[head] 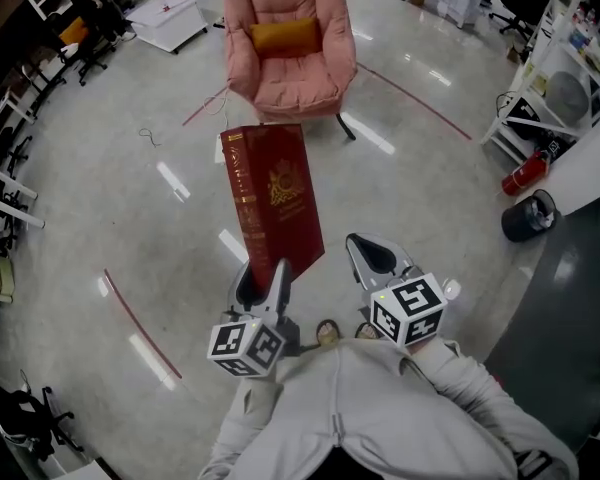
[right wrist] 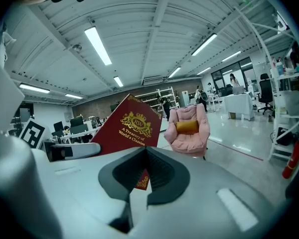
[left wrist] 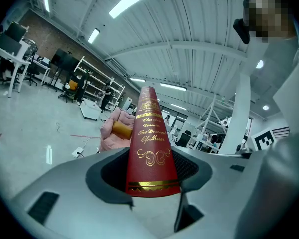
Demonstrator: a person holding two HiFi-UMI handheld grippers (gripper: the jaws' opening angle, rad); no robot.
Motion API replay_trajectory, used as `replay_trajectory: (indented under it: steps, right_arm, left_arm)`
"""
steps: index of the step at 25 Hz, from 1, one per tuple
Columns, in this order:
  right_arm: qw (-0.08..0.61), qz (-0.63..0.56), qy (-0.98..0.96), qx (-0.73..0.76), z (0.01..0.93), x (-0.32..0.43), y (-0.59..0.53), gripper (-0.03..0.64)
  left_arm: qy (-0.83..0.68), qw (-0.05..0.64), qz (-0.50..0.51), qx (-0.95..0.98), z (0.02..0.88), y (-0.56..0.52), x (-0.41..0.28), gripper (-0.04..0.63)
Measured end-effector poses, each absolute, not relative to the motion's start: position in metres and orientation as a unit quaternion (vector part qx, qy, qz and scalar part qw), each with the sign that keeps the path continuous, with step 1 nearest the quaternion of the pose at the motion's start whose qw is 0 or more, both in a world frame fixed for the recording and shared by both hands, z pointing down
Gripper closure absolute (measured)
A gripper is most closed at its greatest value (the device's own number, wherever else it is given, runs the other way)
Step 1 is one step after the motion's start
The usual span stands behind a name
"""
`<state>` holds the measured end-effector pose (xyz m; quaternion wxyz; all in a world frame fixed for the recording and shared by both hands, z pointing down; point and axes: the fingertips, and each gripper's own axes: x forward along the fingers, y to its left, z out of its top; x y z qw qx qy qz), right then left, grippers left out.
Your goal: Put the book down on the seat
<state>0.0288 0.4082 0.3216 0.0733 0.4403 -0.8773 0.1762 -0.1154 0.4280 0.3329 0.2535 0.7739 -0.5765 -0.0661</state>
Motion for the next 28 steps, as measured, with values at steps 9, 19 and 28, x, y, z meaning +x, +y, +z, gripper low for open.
replay_trajectory:
  steps: [9, 19, 28]
  right_arm:
    - [0.091, 0.189, -0.873, 0.440, 0.325, -0.009, 0.383, 0.617]
    - [0.110, 0.199, -0.870, 0.437, 0.339, -0.010, 0.336, 0.617]
    - [0.110, 0.194, -0.876, 0.427, 0.353, 0.006, 0.211, 0.617]
  left_arm:
    - [-0.572, 0.270, -0.058, 0.773, 0.338, 0.395, -0.155, 0.354]
    - [-0.574, 0.282, -0.058, 0.766, 0.349, 0.348, -0.163, 0.353]
    - [-0.595, 0.284, -0.058, 0.749, 0.368, 0.245, -0.157, 0.353]
